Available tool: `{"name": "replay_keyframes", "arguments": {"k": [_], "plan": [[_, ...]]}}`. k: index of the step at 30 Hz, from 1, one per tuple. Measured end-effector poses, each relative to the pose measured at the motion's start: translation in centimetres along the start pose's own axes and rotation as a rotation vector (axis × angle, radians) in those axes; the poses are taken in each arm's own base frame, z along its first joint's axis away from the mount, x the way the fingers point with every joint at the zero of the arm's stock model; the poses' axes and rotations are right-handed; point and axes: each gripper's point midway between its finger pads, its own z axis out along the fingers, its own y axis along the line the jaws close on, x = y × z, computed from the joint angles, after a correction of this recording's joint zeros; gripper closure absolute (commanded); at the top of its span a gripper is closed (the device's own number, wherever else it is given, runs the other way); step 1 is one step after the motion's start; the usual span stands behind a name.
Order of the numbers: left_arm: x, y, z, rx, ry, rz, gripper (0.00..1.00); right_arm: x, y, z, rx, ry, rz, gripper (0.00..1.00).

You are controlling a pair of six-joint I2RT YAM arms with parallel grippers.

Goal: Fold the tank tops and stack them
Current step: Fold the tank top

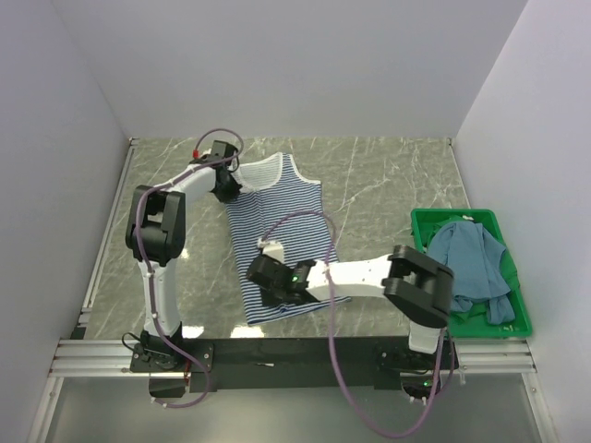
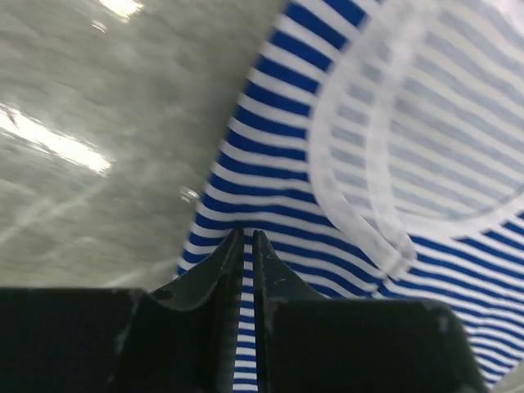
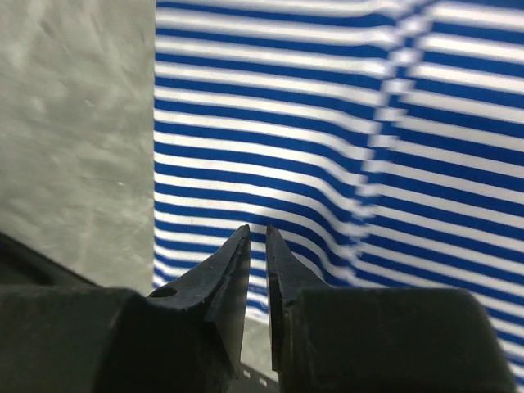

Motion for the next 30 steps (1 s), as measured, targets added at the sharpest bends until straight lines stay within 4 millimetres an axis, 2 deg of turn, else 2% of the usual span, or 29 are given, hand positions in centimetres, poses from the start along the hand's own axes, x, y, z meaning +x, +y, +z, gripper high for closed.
{"name": "replay_keyframes", "arguments": {"k": [3, 7, 11, 14, 19, 22, 25, 27, 30], "plan": [[-1.1, 1.4, 0.5, -0.023, -0.006, -0.022, 0.86, 1.2, 0.8, 1.5, 0.013, 0.041, -0.048, 0.82], [-2.0, 1.9, 1.4, -0.034, -0.010, -0.030, 0.86, 0.7, 4.7, 2.2, -0.077, 0.057, -0.061, 0.82], [-3.4, 1.4, 2.0, -0.008, -0.011, -0.028, 0.83, 0.6, 7.8, 3.8, -0.145, 0.087, -0.067, 0.82], [-4.9, 1.0, 2.6, 0.018, -0.014, -0.014, 0.77, -0.1, 9.8, 4.5, -0.189, 0.084, -0.069, 0.82], [-7.4, -0.4, 2.5, 0.071, -0.032, 0.004, 0.67, -2.5, 11.6, 3.6, -0.248, 0.039, -0.059, 0.80], [-8.8, -2.0, 1.3, 0.127, -0.055, 0.011, 0.56, -4.4, 11.3, 2.0, -0.258, -0.009, -0.048, 0.73], [-9.2, -3.2, -0.2, 0.175, -0.066, 0.016, 0.49, -7.7, 9.5, -1.1, -0.274, -0.076, -0.003, 0.63], [-9.3, -3.8, -1.6, 0.201, -0.074, 0.021, 0.48, -11.0, 6.8, -3.3, -0.267, -0.139, 0.052, 0.61], [-8.5, -5.1, -4.5, 0.240, -0.089, 0.040, 0.50, -17.7, 0.1, -6.0, -0.216, -0.266, 0.168, 0.57]]}}
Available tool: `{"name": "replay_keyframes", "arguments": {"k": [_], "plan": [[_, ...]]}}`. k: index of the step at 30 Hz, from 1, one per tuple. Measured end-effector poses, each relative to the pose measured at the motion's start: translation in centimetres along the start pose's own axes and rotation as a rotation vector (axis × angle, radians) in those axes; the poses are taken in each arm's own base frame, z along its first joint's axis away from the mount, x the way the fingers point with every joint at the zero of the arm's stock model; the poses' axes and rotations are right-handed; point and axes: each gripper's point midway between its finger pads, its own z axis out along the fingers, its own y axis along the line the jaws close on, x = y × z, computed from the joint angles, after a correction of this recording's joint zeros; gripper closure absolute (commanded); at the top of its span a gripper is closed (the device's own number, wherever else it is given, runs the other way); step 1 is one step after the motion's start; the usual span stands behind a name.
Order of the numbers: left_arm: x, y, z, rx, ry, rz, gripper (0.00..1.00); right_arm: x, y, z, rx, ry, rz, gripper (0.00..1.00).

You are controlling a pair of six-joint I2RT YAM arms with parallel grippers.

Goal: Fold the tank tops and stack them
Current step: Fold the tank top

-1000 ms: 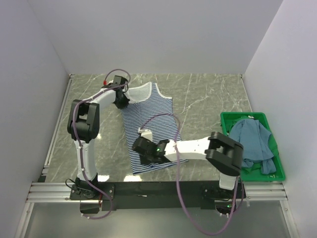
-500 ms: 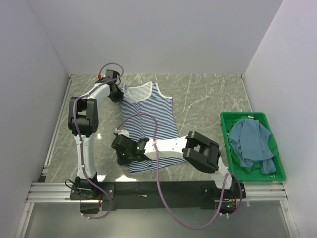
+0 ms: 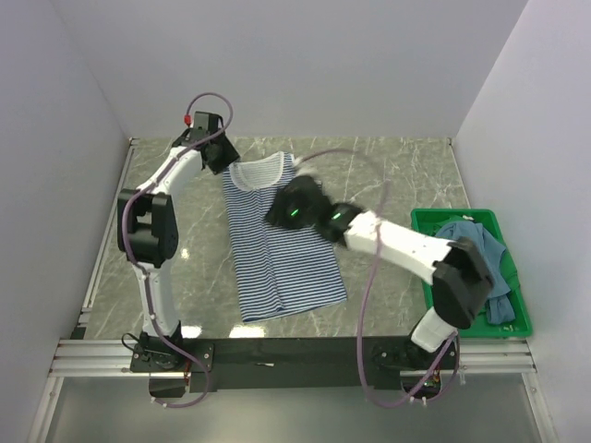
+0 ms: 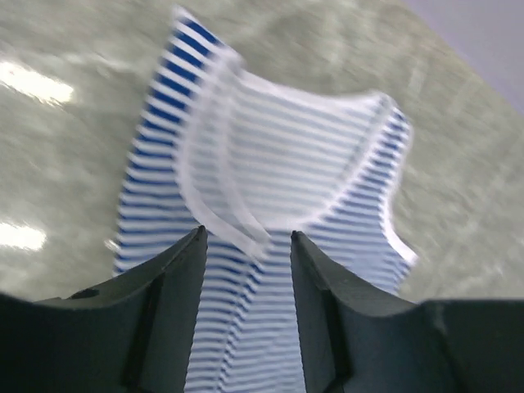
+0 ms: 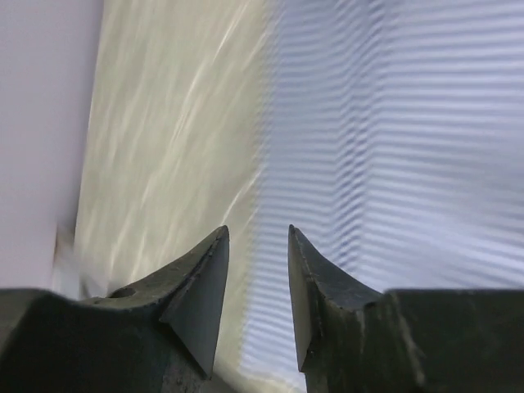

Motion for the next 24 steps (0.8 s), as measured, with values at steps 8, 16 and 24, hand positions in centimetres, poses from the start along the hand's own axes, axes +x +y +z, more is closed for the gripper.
{"name": "replay_keyframes", "arguments": {"k": [8, 16, 24], "plan": [[13.3, -2.9, -8.1, 0.113, 0.121, 0.065, 0.60, -12.6, -15.8, -2.3, 0.260, -0.190, 0.124, 0.53], [24.6, -3.9, -11.7, 0.155, 0.272, 0.189, 0.56, -14.9, -22.1, 3.2, 0.369, -0.098, 0.089, 0.50], [30.3, -6.2, -14.7, 0.247, 0.331, 0.258, 0.56, -14.3, -26.3, 8.9, 0.403, -0.004, 0.081, 0.50]]}}
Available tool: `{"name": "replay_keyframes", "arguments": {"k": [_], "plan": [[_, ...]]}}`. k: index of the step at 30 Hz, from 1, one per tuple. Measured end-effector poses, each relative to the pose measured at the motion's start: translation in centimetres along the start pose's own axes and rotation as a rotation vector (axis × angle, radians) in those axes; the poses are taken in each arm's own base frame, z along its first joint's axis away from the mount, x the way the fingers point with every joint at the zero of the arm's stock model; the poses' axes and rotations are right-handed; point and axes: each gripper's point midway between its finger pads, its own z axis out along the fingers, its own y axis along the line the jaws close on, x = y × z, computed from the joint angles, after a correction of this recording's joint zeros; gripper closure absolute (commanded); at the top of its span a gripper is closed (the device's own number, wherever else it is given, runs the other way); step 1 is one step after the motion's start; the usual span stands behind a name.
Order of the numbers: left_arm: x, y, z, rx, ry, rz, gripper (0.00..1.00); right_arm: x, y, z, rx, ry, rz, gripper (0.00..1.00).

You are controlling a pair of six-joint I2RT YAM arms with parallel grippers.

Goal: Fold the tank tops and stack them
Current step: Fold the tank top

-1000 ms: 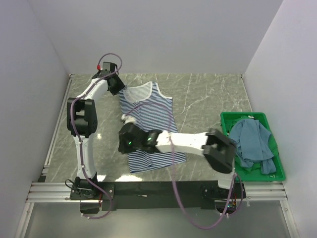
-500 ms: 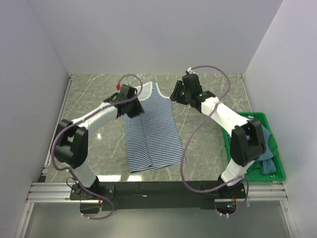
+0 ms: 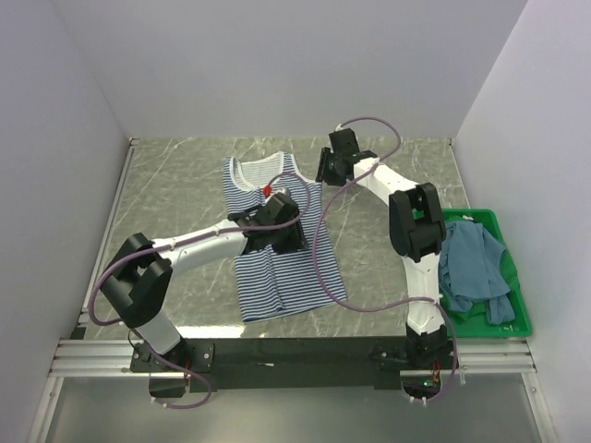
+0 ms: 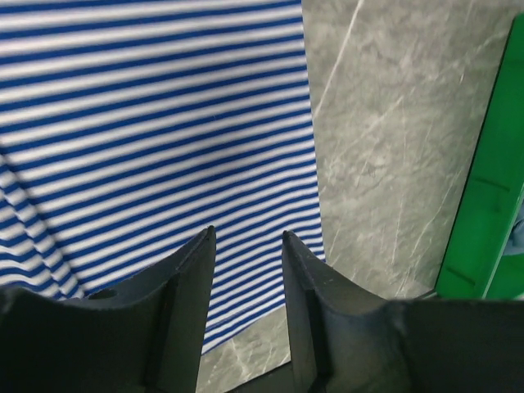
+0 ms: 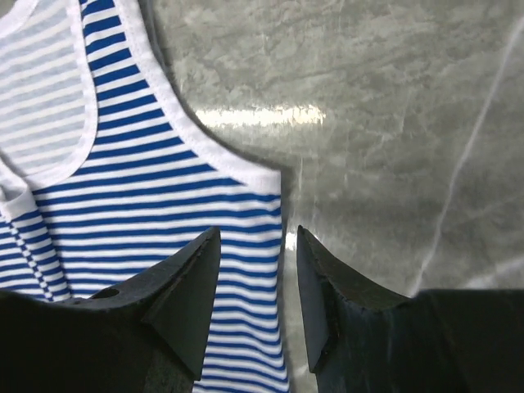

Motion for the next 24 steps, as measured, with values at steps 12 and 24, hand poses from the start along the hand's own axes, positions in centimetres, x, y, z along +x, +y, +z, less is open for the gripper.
{"name": "replay_keyframes", "arguments": {"k": [12, 24], "plan": [[2.3, -0.5, -0.8, 0.020, 0.018, 0.003, 0.57, 0.0, 0.0, 3.1, -0.006, 0.024, 0.002, 0.55], [5.9, -4.0, -0.6, 0.111, 0.069, 0.079, 0.54, 1.1, -0.7, 4.5, 0.003, 0.051, 0.035, 0.95]]}}
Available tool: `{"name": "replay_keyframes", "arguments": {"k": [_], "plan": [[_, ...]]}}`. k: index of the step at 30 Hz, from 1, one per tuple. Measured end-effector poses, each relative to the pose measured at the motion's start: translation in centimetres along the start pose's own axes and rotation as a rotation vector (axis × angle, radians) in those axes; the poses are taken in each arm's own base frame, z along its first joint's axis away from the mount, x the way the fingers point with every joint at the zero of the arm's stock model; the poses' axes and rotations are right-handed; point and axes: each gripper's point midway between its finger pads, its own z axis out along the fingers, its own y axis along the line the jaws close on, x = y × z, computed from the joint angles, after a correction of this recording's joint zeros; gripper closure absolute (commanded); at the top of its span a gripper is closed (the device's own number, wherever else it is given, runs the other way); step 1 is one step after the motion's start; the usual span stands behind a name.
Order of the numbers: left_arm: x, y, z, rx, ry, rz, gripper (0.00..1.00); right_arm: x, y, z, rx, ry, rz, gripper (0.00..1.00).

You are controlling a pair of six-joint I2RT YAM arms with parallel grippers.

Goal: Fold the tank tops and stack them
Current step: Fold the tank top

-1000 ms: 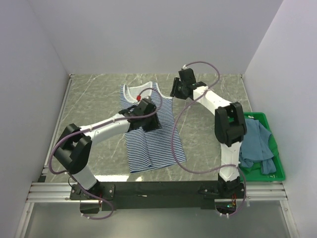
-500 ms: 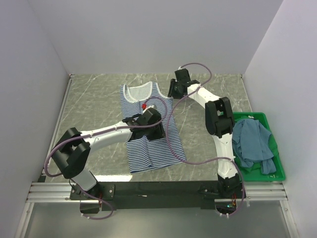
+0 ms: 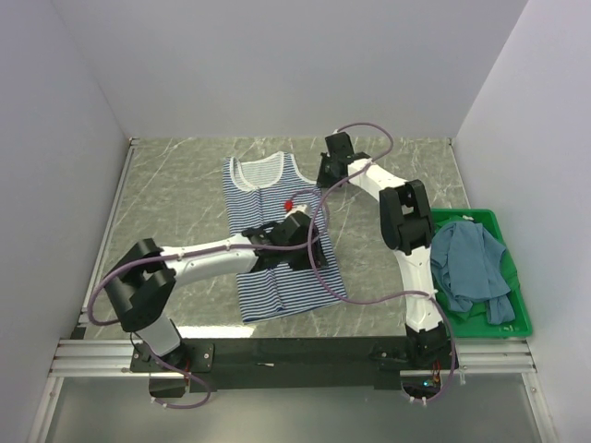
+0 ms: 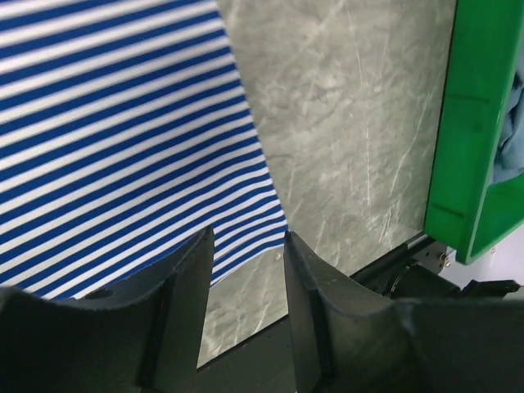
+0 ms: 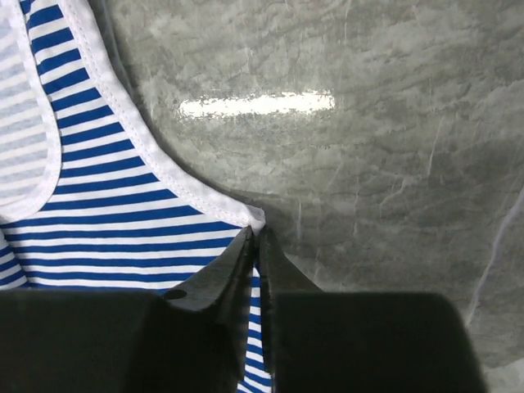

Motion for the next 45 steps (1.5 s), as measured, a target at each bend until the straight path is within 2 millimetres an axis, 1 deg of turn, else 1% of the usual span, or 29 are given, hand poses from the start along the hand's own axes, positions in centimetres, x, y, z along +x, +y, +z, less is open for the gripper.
{"name": "replay_keyframes", "arguments": {"k": [2, 6, 10, 12, 14, 16, 19, 23, 25, 27, 30, 35, 40, 45], "plan": [[0.7, -0.5, 0.9, 0.004, 0.015, 0.014, 0.54, 0.1, -0.2, 0.2, -0.008, -0.007, 0.015, 1.00], [2.6, -1.1, 2.8, -0.001, 0.053, 0.048, 0.52, 0.3, -1.1, -0.4, -0.025, -0.029, 0.057, 1.00], [4.5, -1.6, 3.7, 0.000, 0.086, 0.078, 0.51, 1.1, -3.3, -1.9, -0.005, -0.037, 0.113, 1.00], [5.4, -2.0, 4.0, 0.003, 0.101, 0.093, 0.52, 1.8, -4.6, -2.8, 0.013, -0.037, 0.141, 1.00], [6.1, -2.3, 4.0, 0.002, 0.113, 0.106, 0.52, 2.3, -5.5, -3.6, 0.028, -0.036, 0.164, 1.00], [6.6, -2.7, 3.9, -0.005, 0.122, 0.120, 0.53, 2.6, -6.1, -4.0, 0.040, -0.038, 0.182, 1.00], [7.0, -3.1, 3.4, -0.045, 0.122, 0.143, 0.55, 3.2, -6.6, -4.6, 0.045, -0.049, 0.202, 1.00], [8.0, -2.3, 2.5, -0.111, 0.127, 0.179, 0.53, 4.3, -7.1, -5.5, 0.048, -0.056, 0.224, 1.00], [9.0, -1.6, 1.9, -0.148, 0.144, 0.205, 0.53, 4.8, -7.4, -5.9, 0.051, -0.058, 0.235, 1.00], [10.1, -1.3, 1.3, -0.168, 0.164, 0.232, 0.54, 5.2, -7.6, -6.2, 0.053, -0.058, 0.245, 1.00], [11.9, -0.9, 0.5, -0.196, 0.192, 0.279, 0.56, 5.2, -7.7, -6.2, 0.047, -0.063, 0.258, 1.00], [14.2, -1.5, -0.7, -0.194, 0.226, 0.335, 0.57, 5.1, -7.9, -6.3, 0.048, -0.066, 0.263, 1.00], [14.7, -1.3, -0.8, -0.209, 0.229, 0.355, 0.58, 5.0, -7.9, -6.3, 0.049, -0.066, 0.263, 1.00], [14.6, -0.9, 0.0, -0.231, 0.218, 0.361, 0.60, 5.1, -8.0, -6.4, 0.051, -0.064, 0.261, 1.00]]}}
